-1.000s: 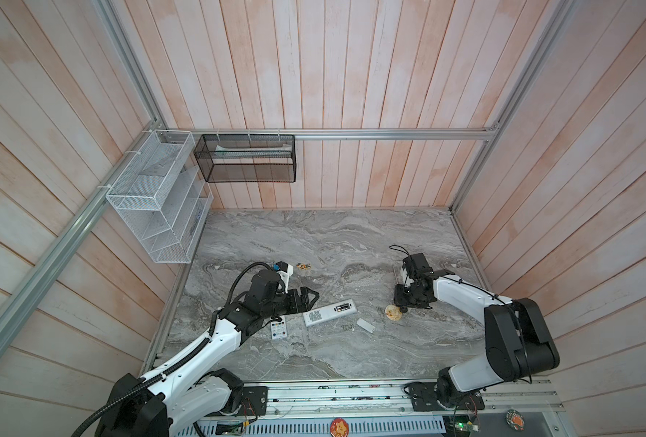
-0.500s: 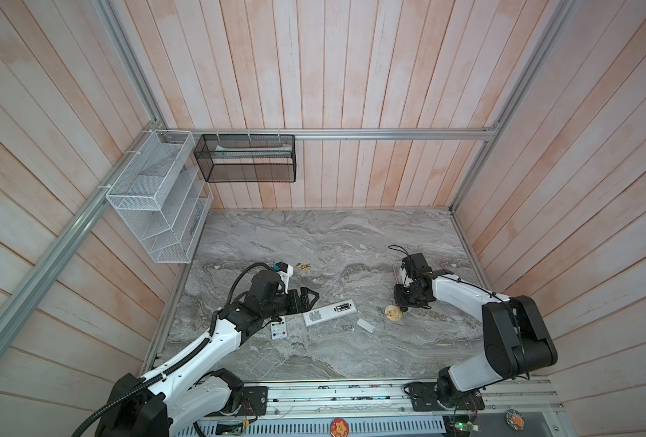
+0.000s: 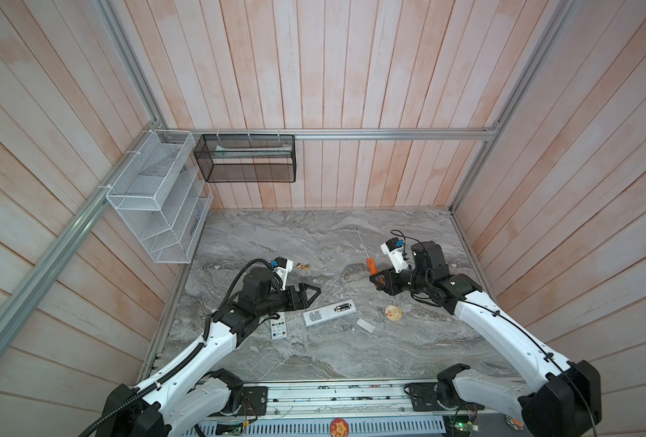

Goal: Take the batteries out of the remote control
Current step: 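Lift the screwdriver upright with the right gripper while the left gripper rises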

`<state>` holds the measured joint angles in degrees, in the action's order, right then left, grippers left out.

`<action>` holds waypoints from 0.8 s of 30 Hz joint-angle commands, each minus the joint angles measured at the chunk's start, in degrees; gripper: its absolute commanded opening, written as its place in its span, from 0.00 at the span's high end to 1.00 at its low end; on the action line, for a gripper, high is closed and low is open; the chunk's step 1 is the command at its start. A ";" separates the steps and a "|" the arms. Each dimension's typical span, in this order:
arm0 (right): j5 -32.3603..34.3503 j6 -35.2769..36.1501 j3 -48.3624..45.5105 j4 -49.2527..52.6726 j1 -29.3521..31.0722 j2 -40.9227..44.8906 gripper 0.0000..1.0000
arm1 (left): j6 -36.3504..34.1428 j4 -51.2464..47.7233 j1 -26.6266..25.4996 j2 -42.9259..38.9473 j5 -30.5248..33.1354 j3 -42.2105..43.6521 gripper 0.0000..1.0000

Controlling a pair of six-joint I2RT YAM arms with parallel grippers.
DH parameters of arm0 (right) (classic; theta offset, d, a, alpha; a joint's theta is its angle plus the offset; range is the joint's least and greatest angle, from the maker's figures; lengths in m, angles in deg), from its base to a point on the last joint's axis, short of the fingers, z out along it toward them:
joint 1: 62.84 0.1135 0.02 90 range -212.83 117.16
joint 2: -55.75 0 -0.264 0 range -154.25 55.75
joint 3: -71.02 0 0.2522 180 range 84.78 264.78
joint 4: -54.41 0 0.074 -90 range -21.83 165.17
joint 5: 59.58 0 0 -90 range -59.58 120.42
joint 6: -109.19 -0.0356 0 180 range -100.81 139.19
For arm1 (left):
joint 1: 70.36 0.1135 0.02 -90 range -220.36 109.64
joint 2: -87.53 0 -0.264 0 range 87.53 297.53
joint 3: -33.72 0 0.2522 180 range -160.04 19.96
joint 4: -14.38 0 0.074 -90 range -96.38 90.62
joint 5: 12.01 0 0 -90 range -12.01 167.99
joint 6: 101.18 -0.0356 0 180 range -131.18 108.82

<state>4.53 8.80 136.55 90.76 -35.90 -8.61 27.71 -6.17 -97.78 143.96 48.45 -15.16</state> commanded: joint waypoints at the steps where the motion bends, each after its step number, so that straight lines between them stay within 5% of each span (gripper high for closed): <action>1: -8.55 3.60 0.37 -4.52 3.69 2.09 0.93 | 0.98 8.00 1.38 -3.02 -8.62 -0.84 0.04; 13: -14.30 2.77 1.14 -7.90 10.01 2.47 0.97 | 6.63 20.28 1.78 -5.38 -16.17 -1.17 0.06; 24: -39.82 -10.26 -1.96 -18.93 10.49 0.20 0.98 | 12.48 36.53 1.84 -3.29 -20.00 -1.99 0.15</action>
<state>-26.44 3.09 135.44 77.17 -25.84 -7.91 37.57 21.65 -96.25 140.50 31.07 -15.53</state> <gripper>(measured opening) 0.309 0.855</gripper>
